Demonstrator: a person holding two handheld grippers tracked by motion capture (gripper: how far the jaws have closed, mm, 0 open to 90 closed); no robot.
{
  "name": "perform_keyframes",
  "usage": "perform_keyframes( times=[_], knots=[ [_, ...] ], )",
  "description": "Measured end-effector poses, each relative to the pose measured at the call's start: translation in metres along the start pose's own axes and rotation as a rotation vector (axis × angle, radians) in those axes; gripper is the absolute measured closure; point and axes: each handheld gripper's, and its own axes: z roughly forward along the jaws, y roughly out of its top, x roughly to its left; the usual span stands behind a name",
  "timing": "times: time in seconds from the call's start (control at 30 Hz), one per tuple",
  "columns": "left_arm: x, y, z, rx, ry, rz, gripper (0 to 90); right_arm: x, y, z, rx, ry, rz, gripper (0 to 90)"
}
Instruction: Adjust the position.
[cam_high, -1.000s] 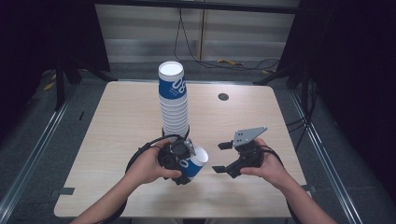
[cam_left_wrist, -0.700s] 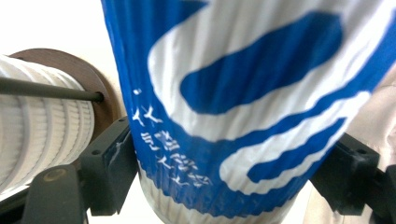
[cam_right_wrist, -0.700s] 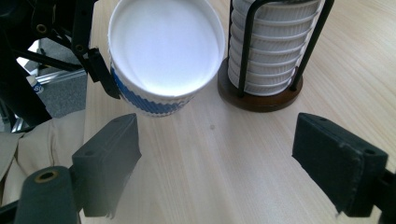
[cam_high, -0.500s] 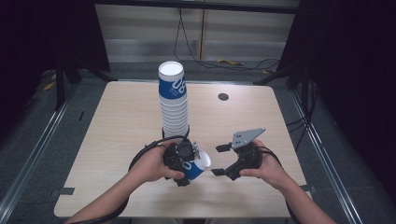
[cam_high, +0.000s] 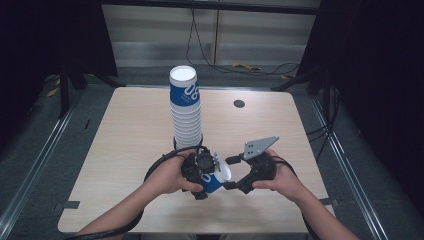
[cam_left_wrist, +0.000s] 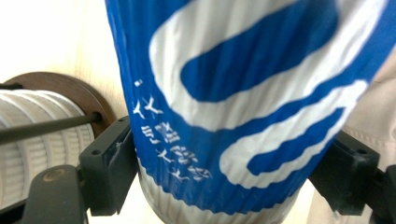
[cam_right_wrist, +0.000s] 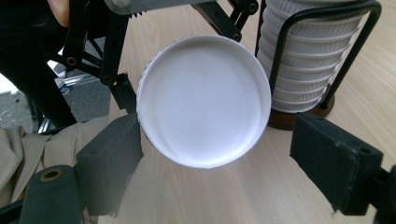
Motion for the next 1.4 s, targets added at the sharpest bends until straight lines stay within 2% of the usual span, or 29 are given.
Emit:
perform_keyframes(
  times=[0.03, 0.37, 0.43, 0.5, 0.57, 0.67, 0.73, 0.87, 0.9, 1.2, 1.3, 1.4],
  knots=[
    [0.001, 0.001, -0.001, 0.002, 0.004, 0.024, 18.3, 0.0, 0.0, 0.001, 0.001, 0.004, -0.005, 15.9],
    [-0.001, 0.005, 0.0, 0.0, 0.016, 0.055, 18.3, 0.003, 0.001, 0.006, -0.022, 0.044, -0.015, 26.9],
    [0.0, 0.004, 0.001, -0.011, 0.019, 0.061, 18.2, 0.004, 0.001, 0.007, -0.025, 0.039, -0.02, 27.5],
    [0.001, 0.002, 0.001, -0.037, 0.025, 0.06, 17.4, 0.004, 0.0, 0.006, -0.023, 0.037, -0.01, 27.9],
    [0.003, -0.002, 0.001, -0.086, 0.005, 0.064, 16.3, 0.002, -0.002, 0.005, -0.034, 0.032, -0.01, 28.0],
    [0.008, -0.009, -0.001, -0.167, -0.002, 0.072, 15.6, 0.001, -0.003, 0.001, -0.054, 0.023, 0.006, 28.1],
    [0.009, -0.014, -0.003, -0.222, -0.012, 0.064, 15.5, 0.0, -0.005, -0.002, -0.071, 0.035, 0.027, 28.2],
    [0.011, -0.022, -0.002, -0.292, -0.037, 0.035, 15.5, 0.0, -0.007, -0.006, -0.09, 0.035, 0.036, 28.2],
    [0.012, -0.023, -0.002, -0.299, -0.038, 0.042, 15.5, 0.0, -0.007, -0.006, -0.095, 0.034, 0.039, 28.2],
    [0.013, -0.033, 0.0, -0.353, -0.045, 0.01, 15.5, 0.0, -0.012, -0.009, -0.102, 0.03, 0.048, 28.3],
    [0.014, -0.035, 0.001, -0.334, -0.039, 0.004, 16.4, -0.002, -0.015, -0.012, -0.112, 0.018, 0.054, 28.3],
    [0.015, -0.04, 0.001, -0.358, -0.045, -0.01, 16.3, -0.005, -0.018, -0.018, -0.127, 0.005, 0.068, 28.3]
  ],
)
